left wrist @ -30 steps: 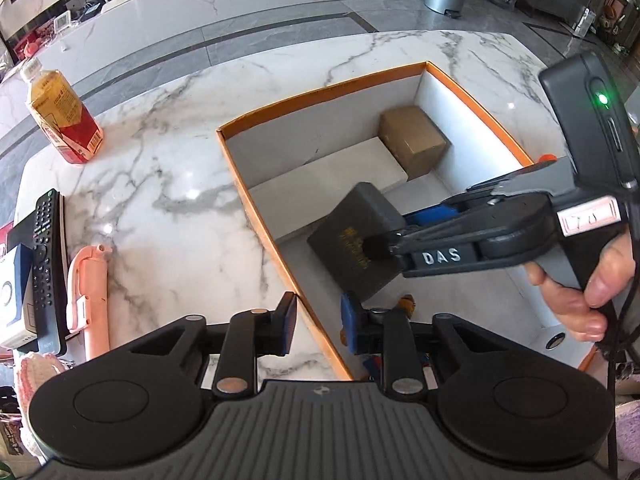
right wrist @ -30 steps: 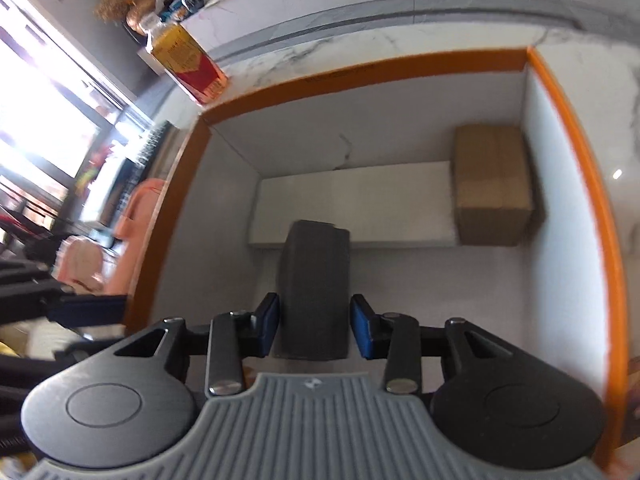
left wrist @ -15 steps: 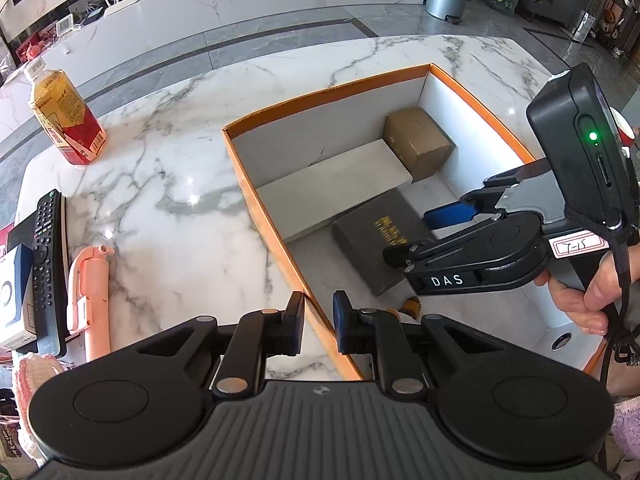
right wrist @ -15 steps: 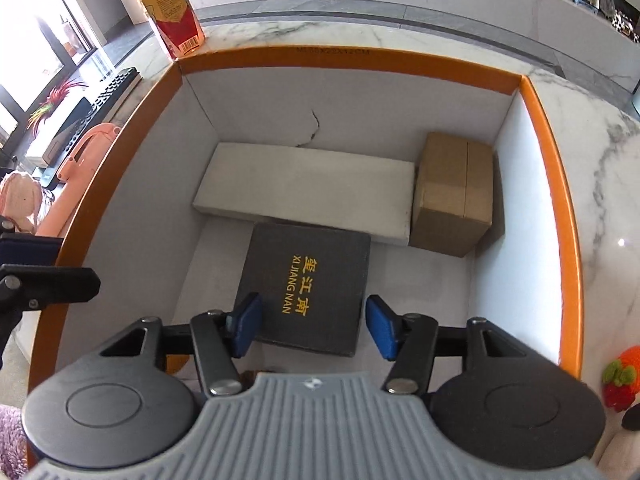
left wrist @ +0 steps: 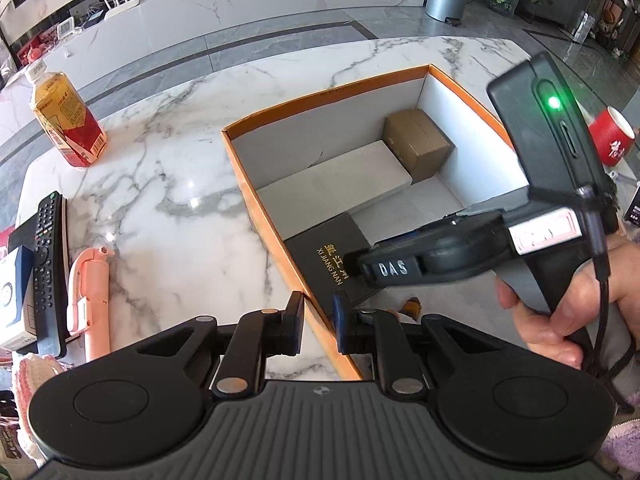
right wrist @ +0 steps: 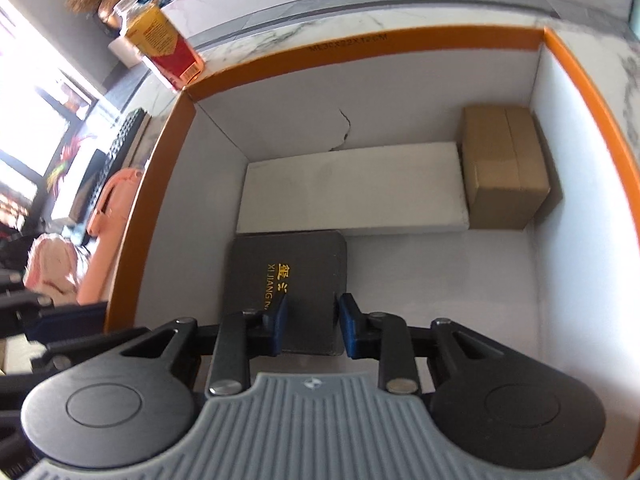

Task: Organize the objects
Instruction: 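Lower the black gift box into the orange box and open the right gripper, then grasp pink pouch with left gripper while right gripper grasps white dog plush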

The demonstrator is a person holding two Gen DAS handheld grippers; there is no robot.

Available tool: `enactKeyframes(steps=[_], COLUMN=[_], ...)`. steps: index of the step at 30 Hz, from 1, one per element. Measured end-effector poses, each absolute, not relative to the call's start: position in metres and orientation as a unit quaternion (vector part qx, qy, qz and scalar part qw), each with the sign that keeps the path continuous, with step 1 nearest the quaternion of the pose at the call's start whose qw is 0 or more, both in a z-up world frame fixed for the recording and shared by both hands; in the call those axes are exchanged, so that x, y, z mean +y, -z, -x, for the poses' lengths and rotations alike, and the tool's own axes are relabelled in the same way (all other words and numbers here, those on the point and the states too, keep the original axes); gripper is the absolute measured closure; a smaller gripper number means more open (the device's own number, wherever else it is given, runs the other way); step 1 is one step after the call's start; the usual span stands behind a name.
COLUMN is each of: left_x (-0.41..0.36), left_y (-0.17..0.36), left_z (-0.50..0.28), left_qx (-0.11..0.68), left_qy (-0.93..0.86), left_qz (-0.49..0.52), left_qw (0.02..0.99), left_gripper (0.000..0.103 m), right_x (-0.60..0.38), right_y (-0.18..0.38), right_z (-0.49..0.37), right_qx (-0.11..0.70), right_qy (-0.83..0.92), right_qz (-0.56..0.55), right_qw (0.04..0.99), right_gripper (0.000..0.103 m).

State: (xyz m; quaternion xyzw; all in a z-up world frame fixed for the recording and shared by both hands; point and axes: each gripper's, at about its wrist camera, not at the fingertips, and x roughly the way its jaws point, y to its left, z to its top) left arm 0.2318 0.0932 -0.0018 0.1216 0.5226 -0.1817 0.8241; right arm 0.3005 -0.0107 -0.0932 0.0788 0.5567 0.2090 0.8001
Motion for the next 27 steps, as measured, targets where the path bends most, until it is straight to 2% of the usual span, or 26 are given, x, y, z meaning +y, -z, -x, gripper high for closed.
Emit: enactKeyframes(steps=[8, 16, 22, 24, 27], left_x=[0.092, 0.090, 0.072, 0.060, 0.036], left_y=[0.003, -0.010, -0.045, -0.053, -0.059], left_z=[-0.233, -0.223, -0.197, -0.188, -0.173], left_qx=[0.521, 0.504, 0.441, 0.428, 0.417], left_qy=[0.182, 0.174, 0.174, 0.185, 0.214], left_qz=[-0.124, -0.119, -0.114, -0.105, -0.097], left_qw=[0.825, 0.837, 0.873, 0.878, 0.878], left_gripper=[0.085, 0.081, 0.073, 0.073, 0.073], right_x=[-0.018, -0.025, -0.055, -0.071, -0.101], right_y=[0.097, 0.082, 0.034, 0.019, -0.002], right_z=[-0.307, -0.297, -0.250, -0.230, -0.202], right_qx=[0.564, 0.563, 0.495, 0.466, 0.426], right_qy=[-0.185, -0.214, -0.254, -0.261, -0.262], right_qz=[-0.137, -0.120, -0.094, -0.081, -0.064], right_qw=[0.793, 0.789, 0.825, 0.841, 0.864], right_gripper=[0.075, 0.072, 0.071, 0.067, 0.067])
